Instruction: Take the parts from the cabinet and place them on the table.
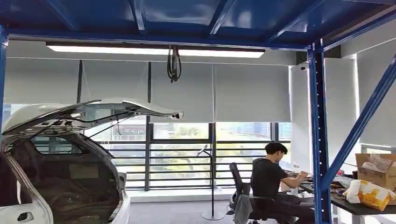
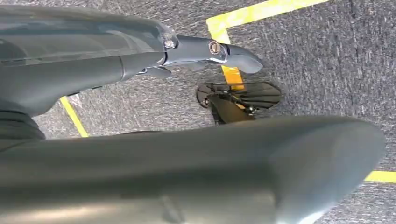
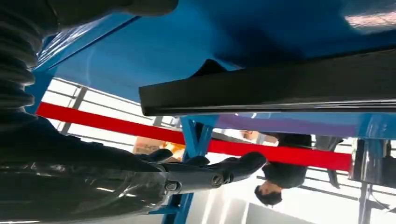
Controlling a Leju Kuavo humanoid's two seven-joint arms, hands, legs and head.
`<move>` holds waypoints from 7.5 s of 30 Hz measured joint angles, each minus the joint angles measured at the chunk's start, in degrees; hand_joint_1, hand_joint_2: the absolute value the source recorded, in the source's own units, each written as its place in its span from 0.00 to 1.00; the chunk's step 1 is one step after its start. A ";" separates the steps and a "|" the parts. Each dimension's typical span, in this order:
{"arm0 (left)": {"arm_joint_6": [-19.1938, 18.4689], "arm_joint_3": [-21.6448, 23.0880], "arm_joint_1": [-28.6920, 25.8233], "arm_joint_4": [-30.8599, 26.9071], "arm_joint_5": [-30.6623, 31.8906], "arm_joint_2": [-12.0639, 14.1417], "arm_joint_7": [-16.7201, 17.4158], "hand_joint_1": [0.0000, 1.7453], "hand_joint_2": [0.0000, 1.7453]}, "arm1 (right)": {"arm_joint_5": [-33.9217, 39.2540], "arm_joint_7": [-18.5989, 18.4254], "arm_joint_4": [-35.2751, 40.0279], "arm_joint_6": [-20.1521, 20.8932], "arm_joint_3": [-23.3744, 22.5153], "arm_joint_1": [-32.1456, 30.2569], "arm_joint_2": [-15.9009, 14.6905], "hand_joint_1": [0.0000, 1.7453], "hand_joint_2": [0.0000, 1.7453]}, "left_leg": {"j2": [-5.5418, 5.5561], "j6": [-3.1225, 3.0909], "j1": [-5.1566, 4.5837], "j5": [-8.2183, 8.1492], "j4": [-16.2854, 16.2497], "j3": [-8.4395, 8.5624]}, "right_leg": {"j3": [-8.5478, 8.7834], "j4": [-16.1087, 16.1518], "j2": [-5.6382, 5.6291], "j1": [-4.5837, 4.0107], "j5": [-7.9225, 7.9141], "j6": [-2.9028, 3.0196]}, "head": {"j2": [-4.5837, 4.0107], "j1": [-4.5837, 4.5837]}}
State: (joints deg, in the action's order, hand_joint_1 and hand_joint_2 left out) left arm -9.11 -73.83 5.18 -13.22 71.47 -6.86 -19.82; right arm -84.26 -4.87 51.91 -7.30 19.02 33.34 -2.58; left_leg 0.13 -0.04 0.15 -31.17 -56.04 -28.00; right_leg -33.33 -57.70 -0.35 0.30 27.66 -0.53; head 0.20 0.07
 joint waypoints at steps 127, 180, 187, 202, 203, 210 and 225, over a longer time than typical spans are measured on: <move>3.43 1.97 -0.66 0.26 0.79 -0.17 -7.67 0.00 0.00 | 2.09 6.60 6.42 -3.91 -2.08 0.39 2.88 1.00 1.00 | 0.00 0.00 0.02 0.00 -0.09 -0.06 | -0.03 -0.02 -0.02 -0.01 0.00 0.00 | 0.00 0.00; 3.54 1.27 -0.62 0.26 -0.66 0.04 -9.95 0.00 0.00 | 78.47 28.94 43.37 23.08 20.63 -5.51 -1.12 1.00 1.00 | 0.00 0.00 0.01 -0.01 -0.08 -0.07 | -0.03 -0.01 -0.01 -0.01 0.00 0.00 | 0.00 0.00; 1.93 0.59 -0.59 0.26 -1.59 0.04 -9.75 0.00 0.00 | 78.95 29.26 43.89 23.04 20.63 -5.44 -1.12 1.00 1.00 | 0.01 -0.05 -0.09 -0.04 -0.19 -0.08 | -0.03 0.04 0.00 0.10 -0.02 -0.03 | 0.00 0.00; 0.11 -2.08 -1.33 0.26 -3.56 0.46 -1.34 0.00 0.00 | 83.03 33.62 48.43 24.31 16.15 -11.03 -4.52 1.00 1.00 | -0.44 -1.69 0.64 0.44 0.40 0.34 | -8.67 -16.96 0.07 0.67 6.83 -1.96 | 0.00 0.00; 0.20 -2.27 -1.46 0.26 -3.58 0.48 -0.78 0.00 0.00 | 83.01 33.79 48.52 24.46 15.93 -11.41 -4.79 1.00 1.00 | -0.41 -1.56 0.74 0.26 0.39 0.47 | -9.51 -17.64 0.08 0.80 6.05 -2.13 | 0.00 0.00; 1.40 -3.89 -2.34 0.24 -4.50 2.21 3.49 0.00 0.00 | 82.18 35.69 50.01 25.11 13.49 -13.03 -6.43 1.00 1.00 | -0.18 0.44 0.95 -1.43 -0.55 1.03 | -3.50 -2.27 0.20 0.50 -1.82 -0.91 | 0.02 -0.15; 3.02 -5.33 -3.15 0.24 -4.48 5.31 5.20 0.00 0.00 | 82.14 36.81 51.32 25.94 11.34 -14.87 -7.24 1.00 1.00 | 0.00 0.39 0.52 -0.88 -1.99 -0.81 | -4.32 -1.97 0.13 0.19 -2.95 -0.58 | 0.00 -0.15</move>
State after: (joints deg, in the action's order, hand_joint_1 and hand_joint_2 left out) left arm -6.10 -79.17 2.03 -12.98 66.99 -1.55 -14.62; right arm -2.12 31.93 103.23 18.64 30.36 18.47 -9.81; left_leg 0.13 0.35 0.67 -32.04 -58.04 -28.81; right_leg -37.65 -59.67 -0.21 0.49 24.71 -1.10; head 0.20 -0.09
